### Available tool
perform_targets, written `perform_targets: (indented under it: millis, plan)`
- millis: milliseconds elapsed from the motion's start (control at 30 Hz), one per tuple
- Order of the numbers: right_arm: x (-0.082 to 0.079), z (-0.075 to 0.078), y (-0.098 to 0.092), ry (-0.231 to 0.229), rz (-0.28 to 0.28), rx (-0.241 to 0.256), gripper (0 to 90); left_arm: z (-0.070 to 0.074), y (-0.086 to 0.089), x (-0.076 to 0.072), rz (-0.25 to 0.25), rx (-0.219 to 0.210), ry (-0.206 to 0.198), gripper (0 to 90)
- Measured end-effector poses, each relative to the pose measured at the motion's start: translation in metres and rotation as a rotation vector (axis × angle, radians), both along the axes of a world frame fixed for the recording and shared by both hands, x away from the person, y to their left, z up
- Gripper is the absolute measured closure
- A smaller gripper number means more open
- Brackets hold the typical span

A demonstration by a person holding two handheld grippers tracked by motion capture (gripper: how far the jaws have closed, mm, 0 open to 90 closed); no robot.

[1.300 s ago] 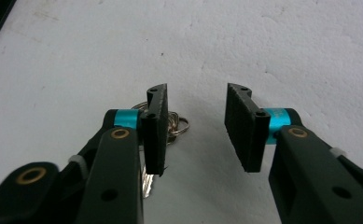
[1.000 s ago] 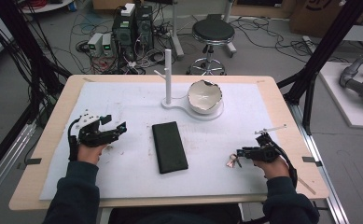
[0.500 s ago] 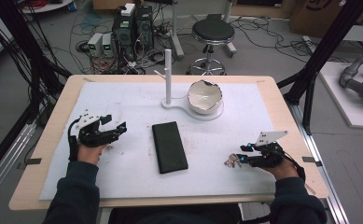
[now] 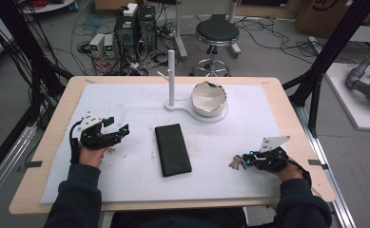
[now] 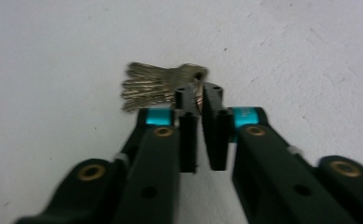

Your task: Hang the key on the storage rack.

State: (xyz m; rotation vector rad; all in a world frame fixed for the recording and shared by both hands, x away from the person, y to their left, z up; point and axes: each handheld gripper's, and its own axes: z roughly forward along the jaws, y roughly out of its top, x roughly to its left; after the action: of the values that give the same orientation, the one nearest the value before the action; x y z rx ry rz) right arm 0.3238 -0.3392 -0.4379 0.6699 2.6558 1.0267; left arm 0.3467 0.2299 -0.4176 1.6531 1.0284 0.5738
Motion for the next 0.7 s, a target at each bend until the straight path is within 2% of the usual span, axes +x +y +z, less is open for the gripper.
perform_targets:
  millis: [33,100,167,200,267,333,367,400,467,533,567,600,667,700]
  plan:
    - [0.0007,0.0012,-0.0023,0.009,-0.010,0.020,90.0,0.0001,-0.0003,-0.0001,-0.002,0.000,-0.001,27.1]
    - [0.0015,0.0012,-0.0032,0.002,-0.016,0.031,90.0,-0.0001,-0.0003,-0.0001,0.002,-0.001,-0.001,27.1]
    - [0.0013,0.0012,-0.0029,0.016,-0.015,0.047,90.0,-0.0001,0.0001,0.0002,0.000,0.002,0.001,27.1]
    - [0.0024,0.0020,-0.0029,0.016,-0.027,0.074,90.0,-0.0002,0.0000,0.0003,0.001,0.001,0.000,27.1]
    - [0.0026,0.0028,-0.0025,0.014,-0.040,0.087,90.0,-0.0001,-0.0002,0.0001,0.002,0.000,0.000,27.1]
    - [0.0029,0.0023,-0.0019,0.008,-0.042,0.082,83.3,0.0000,-0.0003,-0.0001,0.003,0.000,0.000,27.1]
    - [0.0029,0.0023,-0.0019,0.008,-0.042,0.082,83.3,0.0002,-0.0001,-0.0003,0.002,0.001,0.000,27.1]
    - [0.0023,0.0022,-0.0009,0.005,-0.030,0.080,75.4,0.0002,0.0002,-0.0002,0.002,0.002,0.000,27.1]
    - [0.0010,0.0020,0.0019,-0.003,-0.020,0.071,74.9,-0.0001,0.0003,0.0002,0.001,0.000,0.001,27.1]
    - [0.0021,0.0010,0.0035,-0.012,-0.022,0.057,75.7,-0.0004,0.0002,0.0005,-0.001,0.001,0.000,27.1]
    - [0.0036,-0.0004,0.0049,-0.014,-0.023,0.045,79.9,-0.0005,-0.0001,0.0005,-0.002,0.001,0.002,27.1]
    - [0.0056,-0.0024,0.0064,0.001,-0.031,0.024,88.5,-0.0004,-0.0002,0.0004,-0.002,0.001,0.002,27.2]
    - [0.0062,-0.0023,0.0060,0.002,-0.041,0.025,88.8,-0.0001,0.0000,0.0001,-0.001,-0.001,0.000,27.2]
    - [0.0062,-0.0002,0.0040,0.014,-0.045,0.058,89.4,-0.0001,0.0004,0.0001,0.003,0.000,0.002,27.2]
